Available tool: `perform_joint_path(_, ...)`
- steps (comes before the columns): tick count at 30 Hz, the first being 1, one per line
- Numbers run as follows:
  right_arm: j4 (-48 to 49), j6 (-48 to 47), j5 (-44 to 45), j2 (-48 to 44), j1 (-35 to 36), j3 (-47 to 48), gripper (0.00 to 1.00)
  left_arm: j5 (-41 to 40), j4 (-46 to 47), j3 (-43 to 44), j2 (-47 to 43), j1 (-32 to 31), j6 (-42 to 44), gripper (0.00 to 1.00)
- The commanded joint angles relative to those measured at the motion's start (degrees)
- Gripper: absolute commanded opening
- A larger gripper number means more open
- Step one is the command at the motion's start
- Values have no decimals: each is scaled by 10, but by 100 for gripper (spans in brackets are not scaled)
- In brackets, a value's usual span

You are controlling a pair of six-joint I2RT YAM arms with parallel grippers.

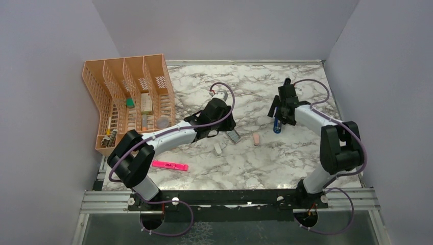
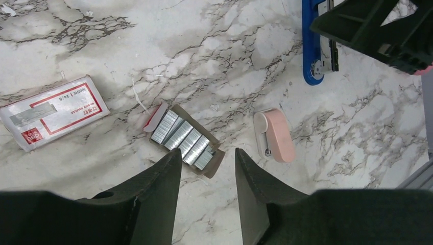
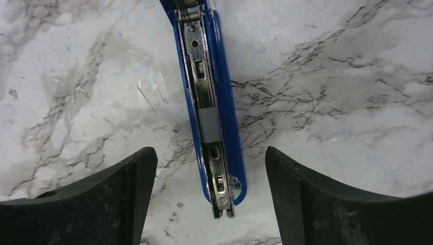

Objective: Load the staples into the stapler

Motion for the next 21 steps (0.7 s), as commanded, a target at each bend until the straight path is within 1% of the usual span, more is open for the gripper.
perform_joint_path(1, 43, -31, -62, 38, -9, 2, 82, 31, 13, 17, 4, 3, 4, 47)
perform_joint_path(6, 28, -40, -57, 70, -9, 10, 72, 40, 17, 27, 18, 3, 4, 50)
perform_joint_path(8, 27, -44, -65, 77, -9, 9, 66, 39, 18, 31, 23, 3, 4, 50)
perform_joint_path(11, 21, -44, -78, 88, -10, 8, 59, 54, 20, 33, 29, 3, 5, 50)
perform_joint_path(17, 32, -55, -137, 87, -9, 3, 38, 54, 20, 37, 31, 4, 9, 50)
perform_joint_path(19, 42, -67, -161, 82, -5, 0, 35, 55, 20, 39, 33, 4, 10, 50)
perform_joint_path(21, 47, -71, -166, 78, 8, -2, 35, 59, 24, 40, 36, 5, 9, 50)
